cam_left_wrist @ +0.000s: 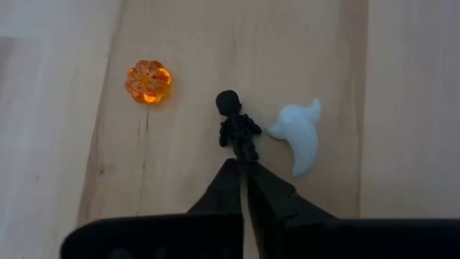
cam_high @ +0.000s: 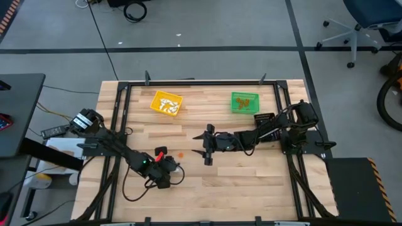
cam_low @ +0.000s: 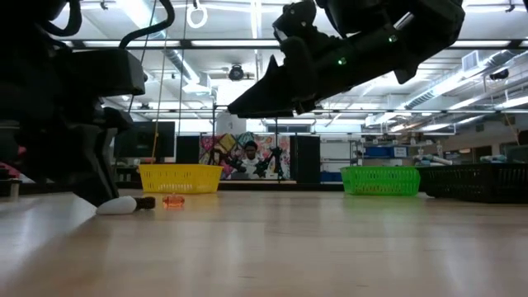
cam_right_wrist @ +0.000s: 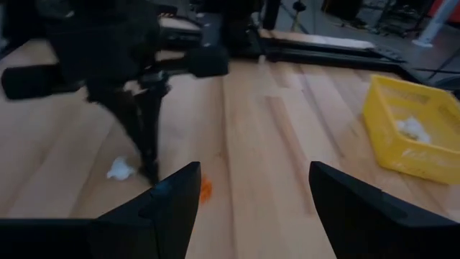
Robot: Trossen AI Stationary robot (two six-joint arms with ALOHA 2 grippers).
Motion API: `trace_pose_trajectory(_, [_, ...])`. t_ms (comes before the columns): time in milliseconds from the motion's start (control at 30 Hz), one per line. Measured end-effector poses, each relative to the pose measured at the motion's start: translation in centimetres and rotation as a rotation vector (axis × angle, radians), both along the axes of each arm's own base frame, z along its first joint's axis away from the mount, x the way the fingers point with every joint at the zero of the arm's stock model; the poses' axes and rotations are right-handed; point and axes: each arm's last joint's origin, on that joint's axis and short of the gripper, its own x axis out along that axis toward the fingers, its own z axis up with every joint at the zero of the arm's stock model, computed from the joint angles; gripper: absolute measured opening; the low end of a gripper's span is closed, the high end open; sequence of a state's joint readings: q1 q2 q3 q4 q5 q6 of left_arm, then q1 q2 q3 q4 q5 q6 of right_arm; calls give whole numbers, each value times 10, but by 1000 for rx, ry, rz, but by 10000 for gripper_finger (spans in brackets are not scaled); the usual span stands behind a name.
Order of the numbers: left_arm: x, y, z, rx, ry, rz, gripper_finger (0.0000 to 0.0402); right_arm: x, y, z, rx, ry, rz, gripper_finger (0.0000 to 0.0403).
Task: Sort Halloween decoration
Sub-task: Put the black skeleton toy into the black bin
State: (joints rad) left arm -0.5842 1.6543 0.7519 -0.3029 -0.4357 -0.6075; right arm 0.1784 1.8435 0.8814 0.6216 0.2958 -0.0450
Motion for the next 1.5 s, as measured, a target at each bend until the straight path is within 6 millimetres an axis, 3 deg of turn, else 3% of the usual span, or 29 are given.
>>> trace_pose_trajectory(600, [-6, -6, 3, 238, -73, -95, 0, -2, 5, -5, -34, 47, 27, 263])
trace_pose_trajectory(833, [-3, -2, 2, 154, -65, -34, 1, -2, 5, -6, -27, 57, 42, 263])
trace_pose_trajectory(1233, [4, 4, 2, 34, -51, 32, 97, -2, 5, -6, -26, 56, 42, 263])
trace_pose_trajectory(1500, [13, 12, -2, 7, -54, 73, 106, -2, 5, -6, -26, 55, 41, 263])
